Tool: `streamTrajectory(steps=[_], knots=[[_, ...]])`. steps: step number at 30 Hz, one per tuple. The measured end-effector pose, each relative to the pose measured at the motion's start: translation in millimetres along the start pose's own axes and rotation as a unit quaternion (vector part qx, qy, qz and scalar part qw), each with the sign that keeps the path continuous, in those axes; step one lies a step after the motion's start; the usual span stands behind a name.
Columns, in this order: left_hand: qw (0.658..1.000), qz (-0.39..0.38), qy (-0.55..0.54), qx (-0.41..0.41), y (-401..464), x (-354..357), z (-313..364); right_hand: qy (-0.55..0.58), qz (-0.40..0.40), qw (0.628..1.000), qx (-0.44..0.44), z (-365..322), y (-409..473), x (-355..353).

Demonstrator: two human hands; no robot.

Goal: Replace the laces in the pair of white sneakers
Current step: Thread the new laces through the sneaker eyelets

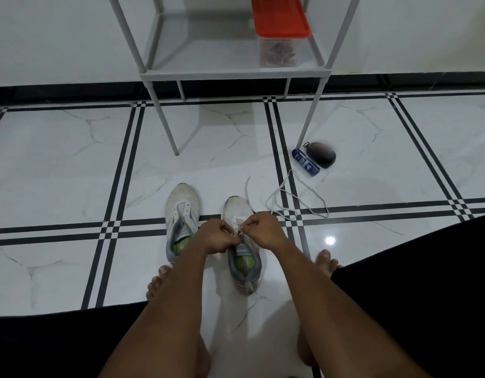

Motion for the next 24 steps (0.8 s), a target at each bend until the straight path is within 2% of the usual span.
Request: streamTrajectory(steps=[5, 7, 10, 15, 20, 24], knots=[[0.987, 0.066, 0.135, 0.052, -4, 3, 9, -0.042, -0.006, 0.999, -0.018, -4, -2, 5], [0.980, 0.097, 0.155, 0.073, -7, 8, 4, -0.042, -0.004, 0.999, -0.019, -4, -3, 7], [0.976, 0.151, 0.127, 0.090, -13, 13, -4, -0.041, -0.005, 0.999, -0.016, -3, -3, 8], [0.970, 0.221, 0.074, 0.074, -24, 15, -12, -0.026, -0.011, 0.999, -0.015, -6, -3, 12], [0.965, 0.258, 0.012, 0.050, -27, 14, -21, -0.035, -0.016, 0.999, -0.032, -14, 1, 14], [0.964, 0.259, -0.030, 0.047, -27, 16, -24, -0.069, -0.028, 0.997, -0.037, -17, 2, 13]])
Point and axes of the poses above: each hand's wrist, its own y-axis towards the middle knuckle, its own x-axis out of the palm, z = x × y, the point moved 9 cm from there along y, towards the middle knuckle, and after that the axes turned 6 degrees about -z, right-handed, at the moved point
